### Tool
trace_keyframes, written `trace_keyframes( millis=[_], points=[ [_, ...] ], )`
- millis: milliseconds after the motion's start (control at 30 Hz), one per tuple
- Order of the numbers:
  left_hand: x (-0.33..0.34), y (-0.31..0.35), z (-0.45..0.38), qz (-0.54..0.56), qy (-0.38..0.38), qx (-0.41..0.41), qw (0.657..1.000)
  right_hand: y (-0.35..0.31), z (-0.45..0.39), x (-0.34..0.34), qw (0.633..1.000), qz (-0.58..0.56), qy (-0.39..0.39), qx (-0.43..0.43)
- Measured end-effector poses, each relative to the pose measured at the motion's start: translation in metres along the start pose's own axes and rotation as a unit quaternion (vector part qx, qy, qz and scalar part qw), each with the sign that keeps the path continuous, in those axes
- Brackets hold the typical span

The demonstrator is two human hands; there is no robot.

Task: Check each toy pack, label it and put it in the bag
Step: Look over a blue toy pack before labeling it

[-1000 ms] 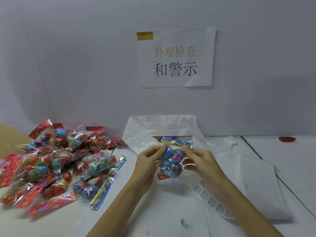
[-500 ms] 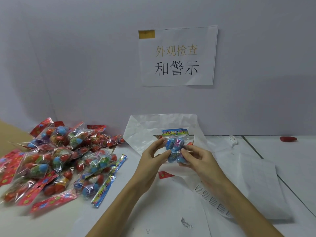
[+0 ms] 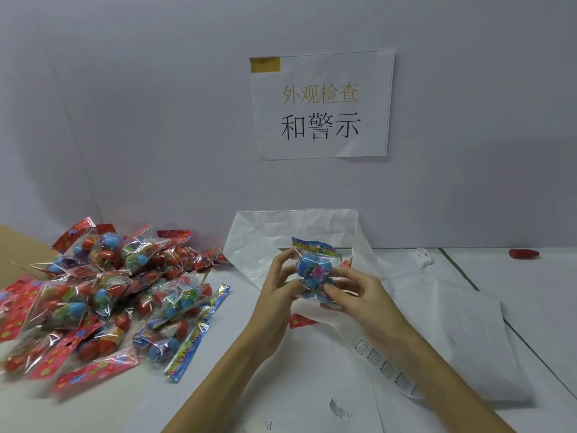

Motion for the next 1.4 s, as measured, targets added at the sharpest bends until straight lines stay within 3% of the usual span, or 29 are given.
trace_keyframes(
  millis=[167,333,433,500,600,767,833,933,967,1000,1133,1200,1300,1400],
  points=[
    [-0.009,0.005,0.006,-0.159,0.12,0.074,0.977,-0.011,0.003,0.0,0.996,0.046,0.034,-0.071],
    [0.0,0.007,0.004,0.032,0.017,-0.009,0.999,-0.016,0.012,0.022,0.975,0.176,-0.086,-0.107],
    [-0.005,0.002,0.002,0.081,0.036,-0.027,0.996,-0.026,0.01,0.013,0.977,0.145,0.003,-0.154],
    [-0.005,0.002,0.002,0.104,0.026,-0.034,0.994,-0.027,0.007,0.003,0.98,0.124,0.058,-0.142],
    [-0.001,0.004,0.004,0.094,0.018,-0.025,0.995,-0.018,0.004,-0.001,0.989,0.125,0.028,-0.071],
    [-0.013,0.008,0.008,-0.079,0.13,0.063,0.986,-0.025,0.004,-0.012,0.986,0.165,-0.015,-0.014],
    [-0.011,0.018,0.013,-0.222,0.152,0.166,0.949,-0.033,0.002,-0.028,0.972,0.234,0.01,-0.014],
    [0.006,0.03,0.026,-0.435,0.186,0.335,0.815,-0.035,0.001,-0.052,0.941,0.337,0.037,0.017],
    [0.015,0.029,0.029,-0.472,0.174,0.369,0.782,-0.033,0.001,-0.059,0.93,0.363,0.045,0.033],
    [0.023,0.024,0.031,-0.496,0.152,0.374,0.769,-0.031,0.001,-0.064,0.921,0.383,0.048,0.049],
    [0.049,-0.001,0.025,-0.525,0.035,0.296,0.797,-0.026,0.002,-0.067,0.915,0.393,0.014,0.093],
    [0.053,-0.008,0.02,-0.54,0.033,0.294,0.788,-0.029,0.004,-0.065,0.922,0.377,0.003,0.089],
    [0.04,-0.012,0.01,-0.492,0.037,0.236,0.837,-0.033,0.004,-0.059,0.917,0.394,-0.018,0.056],
    [0.028,-0.015,0.005,-0.465,0.041,0.22,0.856,-0.035,0.005,-0.049,0.925,0.377,-0.043,0.027]
  ],
)
Point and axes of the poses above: each hand's wrist, its own z-axis away from the middle knuckle, its own x-axis out of the palm, y = z × x, the point moved 6 cm from there along -z, towards the middle knuckle, and after that the axes turned 14 degrees about -z, right-handed, at the moved point
